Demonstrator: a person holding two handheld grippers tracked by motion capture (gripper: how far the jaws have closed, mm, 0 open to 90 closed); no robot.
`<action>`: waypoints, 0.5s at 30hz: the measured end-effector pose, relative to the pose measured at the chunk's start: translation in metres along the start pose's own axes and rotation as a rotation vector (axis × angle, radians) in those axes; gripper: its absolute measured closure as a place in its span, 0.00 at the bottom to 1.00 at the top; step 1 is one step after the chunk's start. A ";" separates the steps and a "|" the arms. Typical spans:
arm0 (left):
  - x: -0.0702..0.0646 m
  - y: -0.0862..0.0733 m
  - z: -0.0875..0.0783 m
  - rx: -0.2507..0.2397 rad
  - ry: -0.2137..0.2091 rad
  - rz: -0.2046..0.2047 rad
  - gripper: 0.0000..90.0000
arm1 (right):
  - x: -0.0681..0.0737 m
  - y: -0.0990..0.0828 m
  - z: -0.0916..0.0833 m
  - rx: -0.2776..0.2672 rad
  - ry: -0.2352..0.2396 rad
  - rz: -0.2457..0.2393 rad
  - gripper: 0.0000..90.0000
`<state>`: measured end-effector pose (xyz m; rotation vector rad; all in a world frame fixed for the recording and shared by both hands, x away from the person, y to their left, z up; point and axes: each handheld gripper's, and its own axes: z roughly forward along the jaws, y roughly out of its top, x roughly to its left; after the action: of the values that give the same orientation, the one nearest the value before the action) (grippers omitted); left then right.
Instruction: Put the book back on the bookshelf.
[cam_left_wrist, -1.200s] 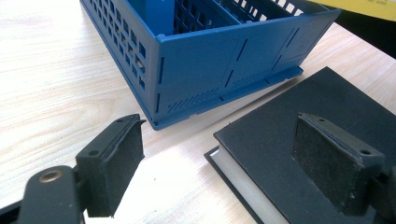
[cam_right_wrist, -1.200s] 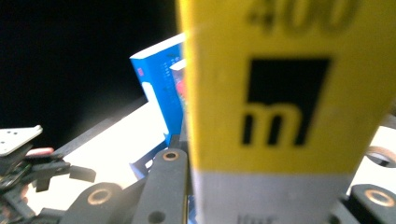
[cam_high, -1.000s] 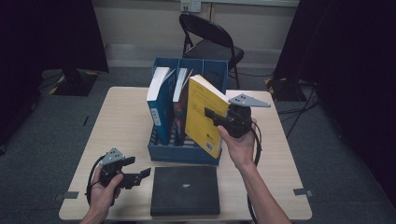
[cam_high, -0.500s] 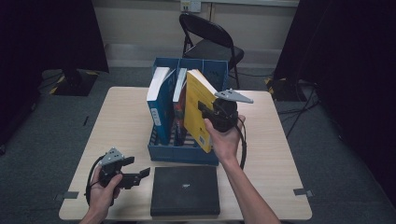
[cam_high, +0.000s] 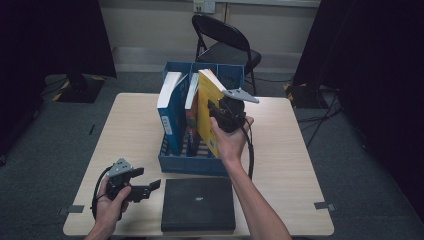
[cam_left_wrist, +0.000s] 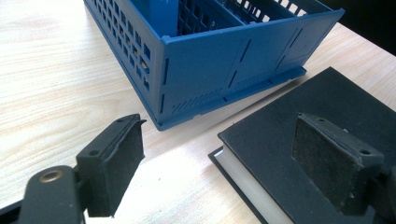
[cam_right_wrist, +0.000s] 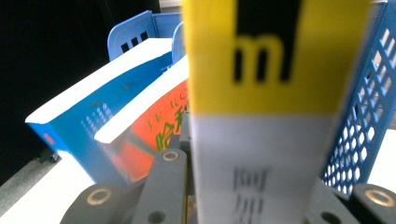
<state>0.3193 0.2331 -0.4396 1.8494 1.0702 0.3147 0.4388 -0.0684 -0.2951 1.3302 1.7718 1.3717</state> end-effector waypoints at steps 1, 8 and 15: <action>0.000 0.000 0.000 0.001 -0.001 0.003 0.19 | 0.001 0.000 0.002 -0.001 -0.005 0.000 0.83; 0.001 0.000 -0.001 -0.004 0.002 0.000 0.19 | 0.003 -0.003 0.014 -0.002 -0.029 0.018 0.83; 0.000 0.000 0.000 0.000 -0.002 0.005 0.19 | 0.006 -0.003 0.024 -0.016 -0.053 0.044 0.83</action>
<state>0.3196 0.2328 -0.4398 1.8525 1.0642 0.3161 0.4561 -0.0535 -0.3055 1.3916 1.7031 1.3588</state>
